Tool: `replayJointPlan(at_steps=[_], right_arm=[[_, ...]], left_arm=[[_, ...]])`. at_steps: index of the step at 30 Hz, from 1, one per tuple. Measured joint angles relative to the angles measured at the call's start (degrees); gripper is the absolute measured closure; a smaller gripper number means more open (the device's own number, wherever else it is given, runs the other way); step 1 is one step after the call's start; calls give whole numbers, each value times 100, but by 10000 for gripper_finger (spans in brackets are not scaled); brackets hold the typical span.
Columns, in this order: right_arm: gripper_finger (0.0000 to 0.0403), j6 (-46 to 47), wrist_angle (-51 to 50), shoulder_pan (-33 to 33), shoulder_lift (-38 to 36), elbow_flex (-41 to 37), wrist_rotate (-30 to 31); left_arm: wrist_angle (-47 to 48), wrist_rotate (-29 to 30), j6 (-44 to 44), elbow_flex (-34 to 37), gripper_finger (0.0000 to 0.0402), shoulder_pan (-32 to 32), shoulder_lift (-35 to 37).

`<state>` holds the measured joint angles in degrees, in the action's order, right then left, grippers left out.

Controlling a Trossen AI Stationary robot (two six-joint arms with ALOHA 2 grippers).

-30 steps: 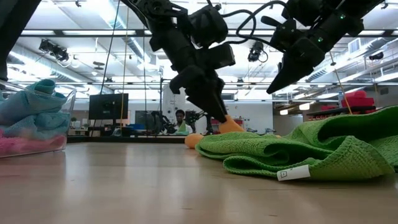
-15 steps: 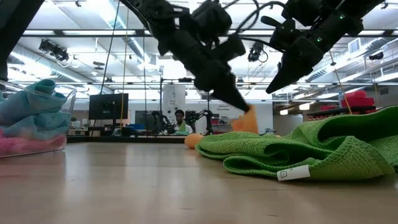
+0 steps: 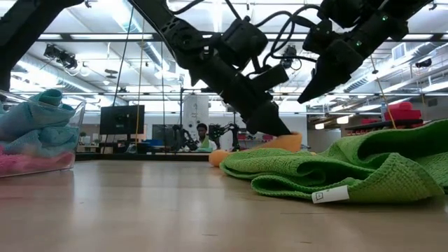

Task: Fold microfiber towels
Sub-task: Fold the left yellow microfiber cloth

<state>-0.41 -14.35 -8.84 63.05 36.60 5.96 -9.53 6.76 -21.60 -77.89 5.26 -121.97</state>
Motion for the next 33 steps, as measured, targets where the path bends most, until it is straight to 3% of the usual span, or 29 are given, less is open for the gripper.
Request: replayJointPlan(at_steps=[6, 11, 25, 30, 33], right_arm=[[309, -67, 89, 2, 2, 0, 0], [309, -39, 124, 38, 2, 0, 0], [309, -26, 145, 111, 2, 0, 0], [309, -54, 127, 111, 2, 0, 0], [309, -68, 136, 111, 2, 0, 0]], left_arm=[[-119, -11, 211, 15, 391, 20, -151], [-655, -13, 320, -13, 359, 19, -455], [-360, -13, 288, 3, 202, 28, -282], [404, -26, -132, -17, 205, 206, 301], [873, -370, -200, -10, 221, 498, 463]])
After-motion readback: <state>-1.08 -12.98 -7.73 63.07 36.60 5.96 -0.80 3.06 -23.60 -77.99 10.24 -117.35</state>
